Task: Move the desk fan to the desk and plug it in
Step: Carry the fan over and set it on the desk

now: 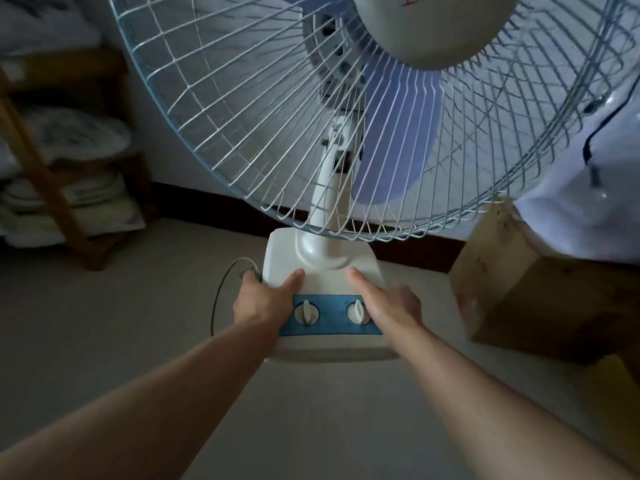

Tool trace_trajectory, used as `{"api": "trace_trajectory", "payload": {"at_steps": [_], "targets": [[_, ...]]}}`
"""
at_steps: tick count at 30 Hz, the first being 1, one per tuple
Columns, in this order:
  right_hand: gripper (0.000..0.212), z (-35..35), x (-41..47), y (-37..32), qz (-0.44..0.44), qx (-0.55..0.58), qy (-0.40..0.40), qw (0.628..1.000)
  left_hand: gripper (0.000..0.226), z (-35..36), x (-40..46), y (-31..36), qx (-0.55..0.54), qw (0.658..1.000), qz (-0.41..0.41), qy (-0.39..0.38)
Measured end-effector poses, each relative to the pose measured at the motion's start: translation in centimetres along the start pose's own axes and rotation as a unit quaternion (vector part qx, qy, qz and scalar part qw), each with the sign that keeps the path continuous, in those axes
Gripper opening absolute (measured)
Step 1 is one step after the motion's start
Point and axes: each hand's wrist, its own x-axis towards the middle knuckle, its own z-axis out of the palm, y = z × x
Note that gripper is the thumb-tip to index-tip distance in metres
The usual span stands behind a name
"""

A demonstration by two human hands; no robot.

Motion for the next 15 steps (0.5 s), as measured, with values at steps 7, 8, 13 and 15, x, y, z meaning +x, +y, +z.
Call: {"api": "trace_trajectory", "payload": {"at_steps": [7, 8, 13, 15], "targets": [[0.093, -4.6, -3.5, -10.7, -0.039, 0.0, -0.015, 0.999, 0.064, -7.1, -2.5, 9.9, -0.021, 0.999, 0.009, 0.026], [0.093, -5.5, -4.3, -12.4, -0.042, -0.009, -0.018, 0.999, 0.063, -8.3, -3.1, 11.5, -0.024, 0.999, 0.009, 0.03], [0.078, -10.4, -8.1, -21.6, -0.032, -0.035, -0.038, 0.998, 0.058, -14.5, -5.9, 20.2, -0.034, 0.999, -0.006, 0.034], [0.072, -12.8, -10.2, -25.7, -0.035, -0.043, -0.047, 0.997, 0.055, -17.4, -7.4, 24.3, -0.034, 0.999, -0.012, 0.04]]}}
